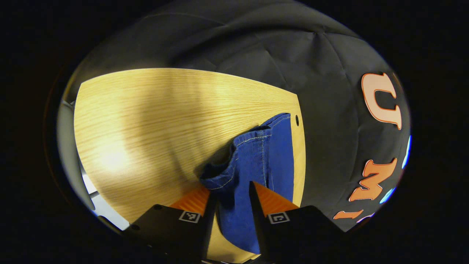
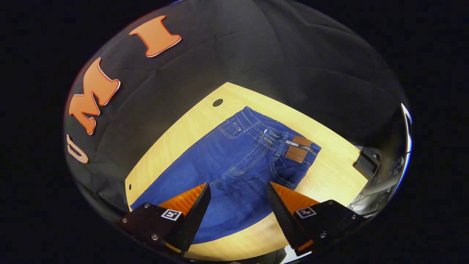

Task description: Grasp the waist and the cuffs of the jeans and fold them to make the two legs overlap; first hold the waist and fold one-third of the jeans toward the cuffs, then hold the cuffs and fold the remaining one-third in the same direction to finish folding.

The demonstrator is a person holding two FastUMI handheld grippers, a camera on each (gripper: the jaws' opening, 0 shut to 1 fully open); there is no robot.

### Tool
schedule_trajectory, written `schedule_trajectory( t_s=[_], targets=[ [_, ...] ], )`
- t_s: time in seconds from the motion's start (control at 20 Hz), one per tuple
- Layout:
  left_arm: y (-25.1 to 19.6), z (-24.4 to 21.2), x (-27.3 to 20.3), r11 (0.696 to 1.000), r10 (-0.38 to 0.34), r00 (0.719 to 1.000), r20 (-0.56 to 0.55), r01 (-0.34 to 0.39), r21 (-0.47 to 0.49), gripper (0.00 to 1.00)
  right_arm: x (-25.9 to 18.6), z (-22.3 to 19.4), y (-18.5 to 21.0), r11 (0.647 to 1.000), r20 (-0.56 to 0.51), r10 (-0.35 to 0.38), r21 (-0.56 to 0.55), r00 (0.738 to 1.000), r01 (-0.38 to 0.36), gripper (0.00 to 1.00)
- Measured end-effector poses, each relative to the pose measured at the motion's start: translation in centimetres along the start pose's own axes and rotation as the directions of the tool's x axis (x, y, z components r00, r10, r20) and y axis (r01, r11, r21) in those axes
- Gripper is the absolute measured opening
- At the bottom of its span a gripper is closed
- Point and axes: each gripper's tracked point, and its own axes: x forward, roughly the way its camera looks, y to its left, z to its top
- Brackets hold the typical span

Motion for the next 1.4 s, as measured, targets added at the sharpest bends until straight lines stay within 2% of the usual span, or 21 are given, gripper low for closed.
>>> schedule_trajectory(
  t_s=[0.1,0.15,0.25,0.35,0.45,0.55,0.65,0.7,0.8,0.85,0.9,0.95,1.05,1.1,1.2,1.25,1.3,1.35,1.4],
  targets=[
    [0.0,-0.1,-0.6,0.999,0.017,1.0,0.022,-0.018,0.041,0.07,1.4,0.7,-2.6,0.999,-0.025,-0.005,0.053,1.0,0.006,0.97],
    [-0.1,-0.5,-0.1,0.997,0.032,0.999,0.037,-0.034,0.068,0.14,1.6,0.9,-3.7,0.996,-0.037,-0.01,0.094,0.999,0.013,0.96],
    [-1.3,-0.7,-1.5,0.991,0.028,0.998,0.049,-0.035,0.128,0.14,2.1,1.2,-5.5,0.986,-0.058,0.001,0.165,0.998,0.009,0.96],
    [-2.9,-1.0,-2.1,0.984,0.019,0.998,0.057,-0.028,0.175,0.13,2.4,0.8,-8.0,0.979,-0.104,-0.035,0.195,0.994,0.055,0.95],
    [-3.6,-1.0,-2.2,0.981,0.035,0.997,0.075,-0.048,0.19,0.14,3.4,0.9,-10.0,0.97,-0.106,-0.059,0.23,0.993,0.082,0.95],
    [-3.5,-1.4,-2.3,0.981,0.07,0.995,0.07,-0.081,0.178,0.14,4.8,0.0,-11.0,0.948,-0.154,-0.04,0.308,0.987,0.086,0.95],
    [-2.2,-0.2,-1.0,0.976,0.13,0.986,0.107,-0.147,0.163,0.14,6.4,-0.1,-12.2,0.916,-0.158,-0.031,0.391,0.987,0.092,0.96],
    [-2.6,-1.6,-1.7,0.979,0.132,0.987,0.087,-0.144,0.142,0.02,7.1,0.3,-13.0,0.901,-0.143,-0.039,0.424,0.989,0.096,0.95],
    [-3.1,-1.4,-3.1,0.977,0.125,0.986,0.107,-0.141,0.16,0.03,8.1,1.5,-12.8,0.871,-0.109,-0.012,0.487,0.994,0.064,0.94],
    [-3.0,-1.5,-3.5,0.974,0.133,0.985,0.108,-0.15,0.172,0.03,8.5,1.7,-12.4,0.865,-0.108,0.008,0.5,0.994,0.047,0.88],
    [-2.9,-1.5,-3.5,0.972,0.139,0.984,0.109,-0.156,0.174,0.03,8.6,1.5,-12.3,0.87,-0.11,0.014,0.491,0.994,0.042,0.87],
    [-3.0,-1.5,-3.5,0.973,0.138,0.985,0.107,-0.155,0.173,0.03,9.1,1.6,-12.4,0.878,-0.106,0.01,0.477,0.994,0.042,0.82],
    [-3.7,-1.6,-3.7,0.973,0.132,0.985,0.11,-0.15,0.173,0.03,9.8,1.4,-12.9,0.881,-0.103,0.007,0.471,0.995,0.043,0.56],
    [-3.7,-1.6,-3.8,0.973,0.131,0.985,0.113,-0.149,0.178,0.03,9.8,1.4,-12.5,0.86,-0.091,0.015,0.51,0.996,0.034,0.51],
    [-4.2,-1.6,-3.9,0.971,0.12,0.986,0.112,-0.141,0.195,0.03,10.4,1.3,-12.0,0.8,-0.079,0.047,0.6,0.996,0.01,0.29],
    [-4.7,-1.6,-4.1,0.972,0.104,0.989,0.107,-0.124,0.199,0.03,10.1,1.5,-11.9,0.784,-0.069,0.069,0.621,0.995,-0.012,0.25],
    [-5.1,-1.5,-4.5,0.974,0.091,0.989,0.113,-0.112,0.199,0.03,9.2,1.5,-12.4,0.774,-0.077,0.069,0.633,0.995,-0.004,0.29],
    [-5.8,-1.5,-4.7,0.976,0.071,0.992,0.109,-0.091,0.197,0.03,9.3,1.6,-12.3,0.765,-0.083,0.067,0.644,0.994,0.002,0.13],
    [-6.5,-1.3,-5.1,0.977,0.054,0.992,0.115,-0.077,0.2,0.03,8.7,2.1,-11.4,0.761,-0.091,0.097,0.649,0.991,-0.015,0.13]
  ],
)
